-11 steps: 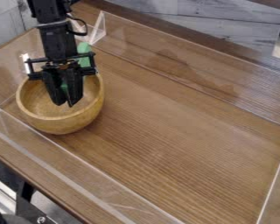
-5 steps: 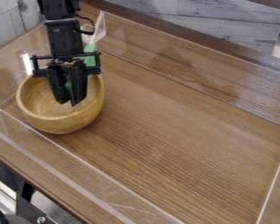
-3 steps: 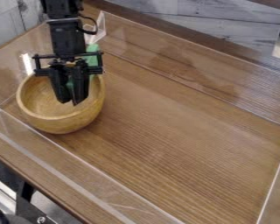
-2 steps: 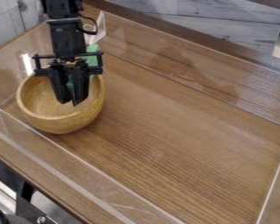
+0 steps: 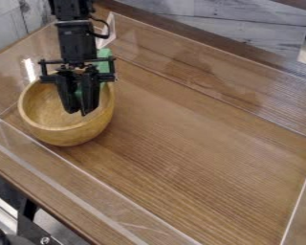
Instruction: Put the green block in the brown bowl
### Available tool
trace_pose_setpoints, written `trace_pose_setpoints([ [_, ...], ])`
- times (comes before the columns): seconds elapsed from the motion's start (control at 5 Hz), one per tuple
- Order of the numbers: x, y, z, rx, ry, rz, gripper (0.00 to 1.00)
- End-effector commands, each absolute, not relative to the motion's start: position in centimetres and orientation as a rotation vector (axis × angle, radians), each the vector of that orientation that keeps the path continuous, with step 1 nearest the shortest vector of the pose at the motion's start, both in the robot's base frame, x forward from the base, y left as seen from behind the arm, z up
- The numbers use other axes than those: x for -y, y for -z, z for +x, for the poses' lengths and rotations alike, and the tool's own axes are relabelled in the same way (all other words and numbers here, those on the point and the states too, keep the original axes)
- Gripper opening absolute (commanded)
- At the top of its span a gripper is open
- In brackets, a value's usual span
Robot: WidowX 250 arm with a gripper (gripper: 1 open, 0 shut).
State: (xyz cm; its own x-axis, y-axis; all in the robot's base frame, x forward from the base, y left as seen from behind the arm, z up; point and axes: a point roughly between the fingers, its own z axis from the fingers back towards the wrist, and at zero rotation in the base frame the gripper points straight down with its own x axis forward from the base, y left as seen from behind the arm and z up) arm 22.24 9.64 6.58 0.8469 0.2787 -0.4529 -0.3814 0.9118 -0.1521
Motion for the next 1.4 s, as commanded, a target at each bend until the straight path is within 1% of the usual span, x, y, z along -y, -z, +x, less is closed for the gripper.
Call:
trace_pose_setpoints([
  [0.0,-9.9,-7.6,23.1,-0.398,-0.335,-0.22,0.0],
  [1.2,-8.9,-7.7,23.3,-0.437,-0.293,-0.218,0.0],
])
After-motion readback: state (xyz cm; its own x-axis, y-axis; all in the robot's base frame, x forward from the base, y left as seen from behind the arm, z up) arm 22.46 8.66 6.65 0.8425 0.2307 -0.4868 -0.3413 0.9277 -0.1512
